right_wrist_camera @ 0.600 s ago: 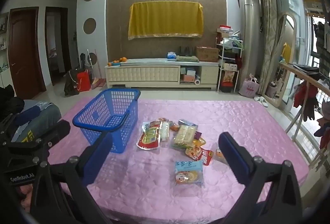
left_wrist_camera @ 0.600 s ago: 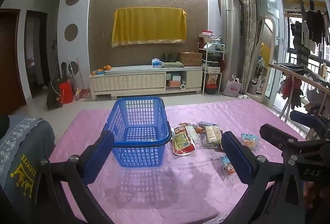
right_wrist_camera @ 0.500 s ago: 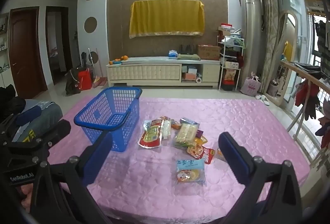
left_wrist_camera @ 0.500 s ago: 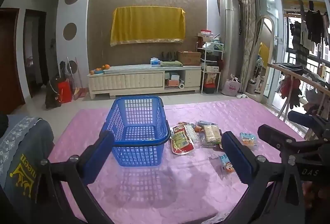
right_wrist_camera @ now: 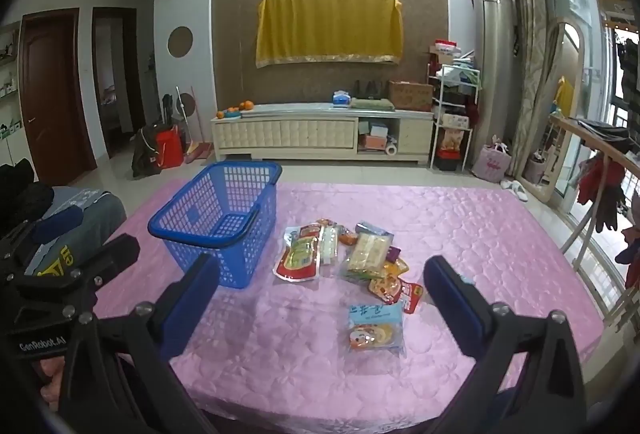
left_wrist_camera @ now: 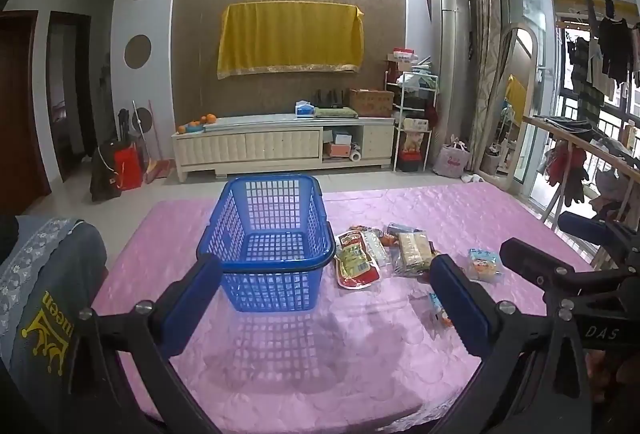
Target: Organize snacks
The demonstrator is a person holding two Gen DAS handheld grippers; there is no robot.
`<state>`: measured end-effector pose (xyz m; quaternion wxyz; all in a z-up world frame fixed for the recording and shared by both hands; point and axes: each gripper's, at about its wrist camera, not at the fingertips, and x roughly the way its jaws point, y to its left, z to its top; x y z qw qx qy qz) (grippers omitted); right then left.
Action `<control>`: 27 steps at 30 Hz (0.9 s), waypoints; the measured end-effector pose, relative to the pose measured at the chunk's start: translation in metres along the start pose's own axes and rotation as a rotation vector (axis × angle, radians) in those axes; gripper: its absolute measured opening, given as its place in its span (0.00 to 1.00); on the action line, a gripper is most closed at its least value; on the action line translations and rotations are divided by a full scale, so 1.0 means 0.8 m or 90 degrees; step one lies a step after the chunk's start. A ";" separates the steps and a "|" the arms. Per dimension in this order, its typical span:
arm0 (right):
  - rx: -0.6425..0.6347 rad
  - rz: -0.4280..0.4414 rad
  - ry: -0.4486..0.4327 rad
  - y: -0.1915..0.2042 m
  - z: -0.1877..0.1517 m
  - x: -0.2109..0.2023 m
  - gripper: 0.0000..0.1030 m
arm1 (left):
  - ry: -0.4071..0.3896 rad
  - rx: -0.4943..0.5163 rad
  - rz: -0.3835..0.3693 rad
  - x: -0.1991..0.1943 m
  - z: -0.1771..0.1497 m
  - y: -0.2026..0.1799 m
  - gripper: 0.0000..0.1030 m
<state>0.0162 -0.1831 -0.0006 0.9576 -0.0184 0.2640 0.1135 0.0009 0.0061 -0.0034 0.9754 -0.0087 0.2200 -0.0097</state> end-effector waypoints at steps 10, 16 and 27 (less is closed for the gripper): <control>0.003 0.006 0.000 0.001 -0.002 -0.001 1.00 | 0.012 -0.010 0.003 0.001 0.004 0.004 1.00; 0.000 0.009 0.005 0.001 -0.001 0.000 1.00 | 0.019 -0.010 0.008 0.000 0.005 0.005 1.00; 0.002 0.013 0.013 0.003 -0.001 0.004 1.00 | 0.025 -0.011 0.007 0.001 0.007 0.005 1.00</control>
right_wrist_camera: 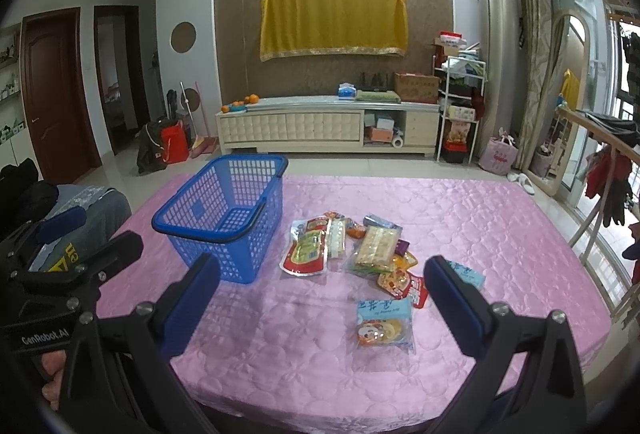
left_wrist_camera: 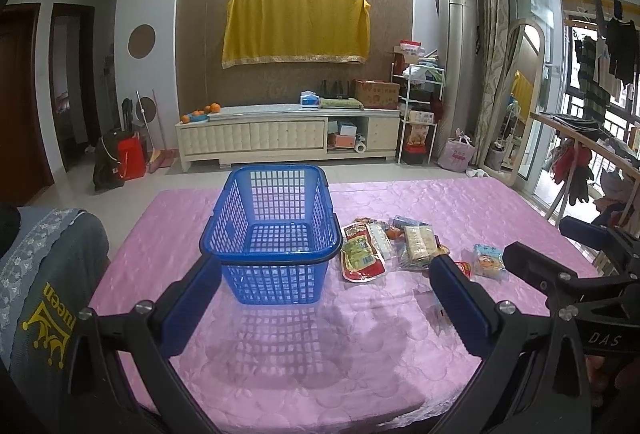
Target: Organize snacks
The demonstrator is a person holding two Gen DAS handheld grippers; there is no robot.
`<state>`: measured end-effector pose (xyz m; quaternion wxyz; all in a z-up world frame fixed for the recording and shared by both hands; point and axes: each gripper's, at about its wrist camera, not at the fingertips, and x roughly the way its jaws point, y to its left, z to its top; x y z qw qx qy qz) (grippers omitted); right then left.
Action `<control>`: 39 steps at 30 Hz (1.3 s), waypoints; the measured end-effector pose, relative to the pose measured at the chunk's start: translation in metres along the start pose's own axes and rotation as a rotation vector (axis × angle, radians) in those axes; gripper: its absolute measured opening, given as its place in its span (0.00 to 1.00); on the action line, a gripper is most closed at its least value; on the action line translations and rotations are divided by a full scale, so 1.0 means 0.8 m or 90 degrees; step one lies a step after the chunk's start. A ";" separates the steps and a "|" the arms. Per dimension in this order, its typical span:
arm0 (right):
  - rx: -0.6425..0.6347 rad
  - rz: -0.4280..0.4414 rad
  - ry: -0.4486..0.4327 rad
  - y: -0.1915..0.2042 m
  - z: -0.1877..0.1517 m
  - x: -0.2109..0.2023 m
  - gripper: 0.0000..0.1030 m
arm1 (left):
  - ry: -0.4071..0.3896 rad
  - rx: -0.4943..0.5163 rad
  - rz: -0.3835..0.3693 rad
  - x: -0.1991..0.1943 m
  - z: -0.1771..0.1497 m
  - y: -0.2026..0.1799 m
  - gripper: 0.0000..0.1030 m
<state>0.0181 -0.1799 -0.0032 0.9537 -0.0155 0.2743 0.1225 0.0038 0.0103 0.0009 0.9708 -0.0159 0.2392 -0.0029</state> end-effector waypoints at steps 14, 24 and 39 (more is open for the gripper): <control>-0.006 0.000 0.008 0.004 0.000 0.001 1.00 | 0.002 -0.009 -0.002 0.000 0.000 0.005 1.00; -0.007 0.005 0.008 0.006 0.004 0.001 1.00 | 0.008 -0.016 -0.008 0.001 0.001 0.008 1.00; -0.004 0.012 0.017 0.005 0.005 0.006 1.00 | 0.010 -0.011 -0.001 0.000 0.003 0.008 1.00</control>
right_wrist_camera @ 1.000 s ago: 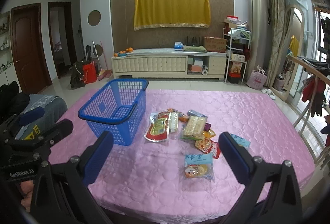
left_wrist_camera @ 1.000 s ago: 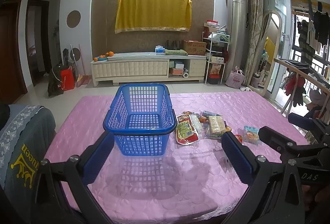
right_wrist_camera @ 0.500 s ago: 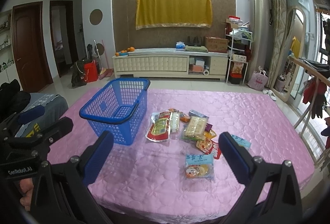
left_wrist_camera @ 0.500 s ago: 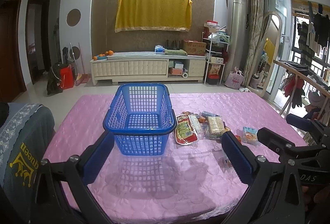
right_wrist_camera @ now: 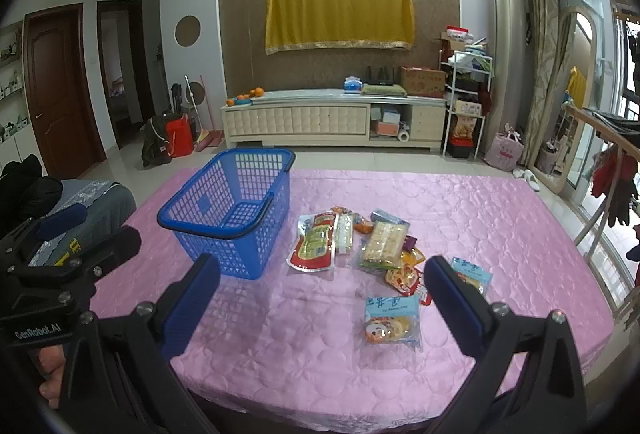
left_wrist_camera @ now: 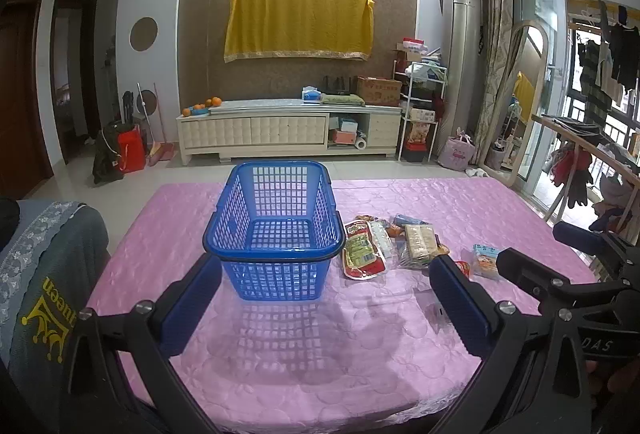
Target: Organize snacks
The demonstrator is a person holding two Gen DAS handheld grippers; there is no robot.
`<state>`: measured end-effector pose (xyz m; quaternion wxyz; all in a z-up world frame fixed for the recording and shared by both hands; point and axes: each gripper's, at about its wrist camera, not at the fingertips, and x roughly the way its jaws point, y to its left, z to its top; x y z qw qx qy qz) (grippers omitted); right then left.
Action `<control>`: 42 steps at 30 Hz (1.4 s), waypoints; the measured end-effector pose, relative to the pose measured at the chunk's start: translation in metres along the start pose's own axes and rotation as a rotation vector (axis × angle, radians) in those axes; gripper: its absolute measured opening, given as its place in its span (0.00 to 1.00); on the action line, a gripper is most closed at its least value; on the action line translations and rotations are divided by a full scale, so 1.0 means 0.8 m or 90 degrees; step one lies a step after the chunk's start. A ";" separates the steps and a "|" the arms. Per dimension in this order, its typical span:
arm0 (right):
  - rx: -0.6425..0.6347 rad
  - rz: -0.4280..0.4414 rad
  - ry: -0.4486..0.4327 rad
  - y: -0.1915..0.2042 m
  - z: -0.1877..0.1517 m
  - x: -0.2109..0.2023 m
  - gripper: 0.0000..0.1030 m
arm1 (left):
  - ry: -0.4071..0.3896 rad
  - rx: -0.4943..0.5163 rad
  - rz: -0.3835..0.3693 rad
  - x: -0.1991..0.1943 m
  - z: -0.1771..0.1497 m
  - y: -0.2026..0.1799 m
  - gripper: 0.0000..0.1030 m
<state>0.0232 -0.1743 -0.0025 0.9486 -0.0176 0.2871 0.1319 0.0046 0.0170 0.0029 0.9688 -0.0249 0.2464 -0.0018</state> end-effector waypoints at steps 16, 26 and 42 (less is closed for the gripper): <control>-0.027 -0.015 -0.035 -0.017 0.038 -0.005 1.00 | -0.037 -0.002 -0.020 0.011 0.052 -0.015 1.00; -0.017 -0.080 -0.077 -0.075 0.067 0.006 1.00 | -0.027 0.056 -0.032 0.073 0.082 -0.077 1.00; 0.067 -0.127 0.113 -0.215 -0.008 0.090 1.00 | 0.233 0.046 -0.101 0.224 -0.002 -0.190 1.00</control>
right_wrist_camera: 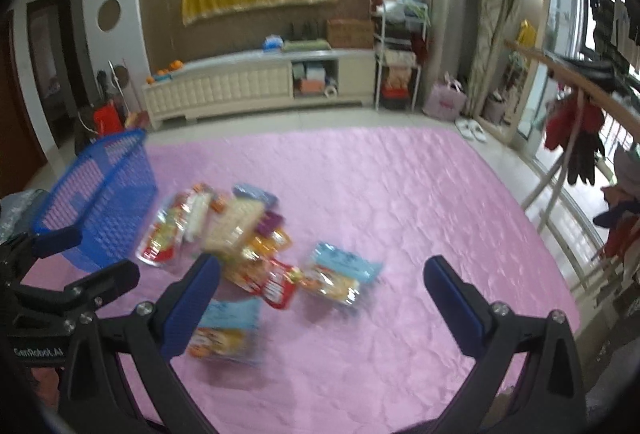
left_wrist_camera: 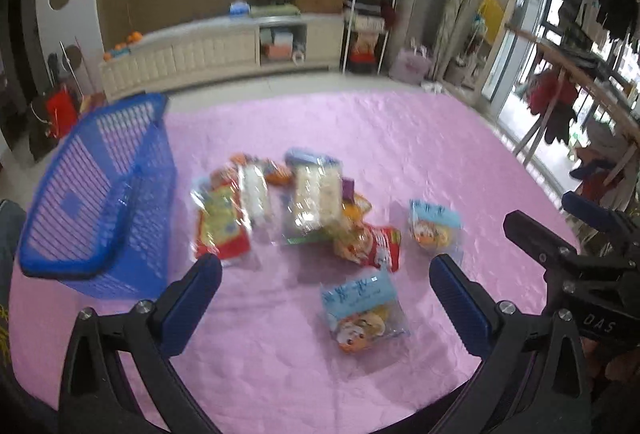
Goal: Organize snacks
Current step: 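Move the left gripper toward the light-blue Dan Huang Su pastry bag, then close the left gripper on the light-blue pastry bag and lift it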
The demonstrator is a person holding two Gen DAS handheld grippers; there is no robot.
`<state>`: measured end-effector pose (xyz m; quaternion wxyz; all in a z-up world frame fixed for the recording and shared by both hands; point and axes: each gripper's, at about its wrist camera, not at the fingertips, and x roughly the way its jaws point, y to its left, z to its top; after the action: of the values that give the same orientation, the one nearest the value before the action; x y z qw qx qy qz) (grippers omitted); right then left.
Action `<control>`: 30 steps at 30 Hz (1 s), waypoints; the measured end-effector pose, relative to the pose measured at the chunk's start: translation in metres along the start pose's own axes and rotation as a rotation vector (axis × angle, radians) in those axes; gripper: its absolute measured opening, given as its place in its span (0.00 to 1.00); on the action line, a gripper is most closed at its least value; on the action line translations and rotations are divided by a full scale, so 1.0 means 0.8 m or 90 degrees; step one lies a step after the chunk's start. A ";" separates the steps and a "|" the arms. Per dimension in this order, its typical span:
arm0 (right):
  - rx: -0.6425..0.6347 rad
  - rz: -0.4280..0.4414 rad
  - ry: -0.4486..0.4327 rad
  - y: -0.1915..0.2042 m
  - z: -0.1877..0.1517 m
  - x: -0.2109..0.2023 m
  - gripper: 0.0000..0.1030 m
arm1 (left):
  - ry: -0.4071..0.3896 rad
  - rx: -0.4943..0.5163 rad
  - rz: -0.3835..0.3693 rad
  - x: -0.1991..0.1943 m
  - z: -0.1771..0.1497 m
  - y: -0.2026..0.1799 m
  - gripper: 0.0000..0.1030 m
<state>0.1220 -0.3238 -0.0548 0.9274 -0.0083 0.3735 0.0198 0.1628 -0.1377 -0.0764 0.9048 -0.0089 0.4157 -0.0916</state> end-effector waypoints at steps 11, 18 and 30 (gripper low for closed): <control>0.052 -0.007 0.114 -0.058 -0.048 0.072 1.00 | 0.156 0.002 0.023 0.104 -0.031 -0.046 1.00; 0.065 -0.011 0.138 -0.075 -0.061 0.086 1.00 | 0.205 -0.029 0.037 0.147 -0.046 -0.043 0.98; 0.102 -0.003 0.166 -0.073 -0.066 0.097 1.00 | 0.214 -0.064 -0.011 0.164 -0.055 -0.022 0.63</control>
<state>0.1437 -0.3816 -0.1466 0.8689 0.0622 0.4909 -0.0136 0.2100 -0.1753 -0.2020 0.8200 -0.0420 0.5653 -0.0786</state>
